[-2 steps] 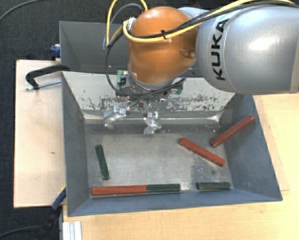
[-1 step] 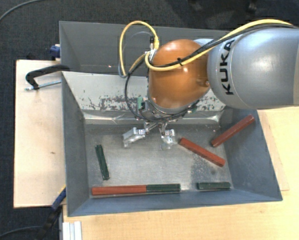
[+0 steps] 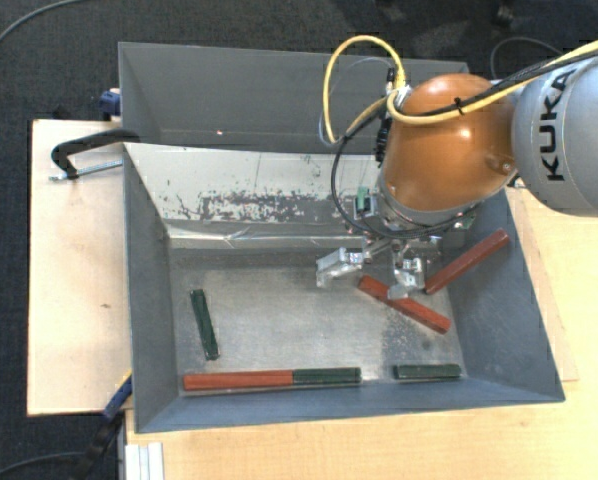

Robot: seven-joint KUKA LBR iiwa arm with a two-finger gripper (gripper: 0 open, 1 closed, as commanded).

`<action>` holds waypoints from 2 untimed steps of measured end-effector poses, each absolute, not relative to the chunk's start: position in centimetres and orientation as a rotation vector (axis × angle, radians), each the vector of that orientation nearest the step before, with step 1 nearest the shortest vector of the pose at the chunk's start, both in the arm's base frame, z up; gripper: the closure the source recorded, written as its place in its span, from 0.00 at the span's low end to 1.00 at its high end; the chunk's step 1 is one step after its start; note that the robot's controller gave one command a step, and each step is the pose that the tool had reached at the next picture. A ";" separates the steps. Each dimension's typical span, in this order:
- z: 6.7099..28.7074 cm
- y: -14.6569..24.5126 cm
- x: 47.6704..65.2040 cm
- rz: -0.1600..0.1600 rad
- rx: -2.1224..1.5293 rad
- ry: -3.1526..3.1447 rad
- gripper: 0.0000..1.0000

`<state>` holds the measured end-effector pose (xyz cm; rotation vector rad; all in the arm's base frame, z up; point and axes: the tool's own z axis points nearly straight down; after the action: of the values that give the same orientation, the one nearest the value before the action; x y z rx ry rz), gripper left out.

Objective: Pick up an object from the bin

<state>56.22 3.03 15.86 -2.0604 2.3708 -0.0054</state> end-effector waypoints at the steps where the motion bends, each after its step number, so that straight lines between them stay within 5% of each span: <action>1: 16.7 1.4 56.9 -0.004 -2.497 1.899 0.00; 2: 8.6 -3.0 55.7 0.008 -2.338 2.104 0.00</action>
Offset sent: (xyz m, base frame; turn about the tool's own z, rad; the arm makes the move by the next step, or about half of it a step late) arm 0.0061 -0.0161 0.0074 -0.4145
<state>55.68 -3.01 8.58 -2.3376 2.1039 0.0078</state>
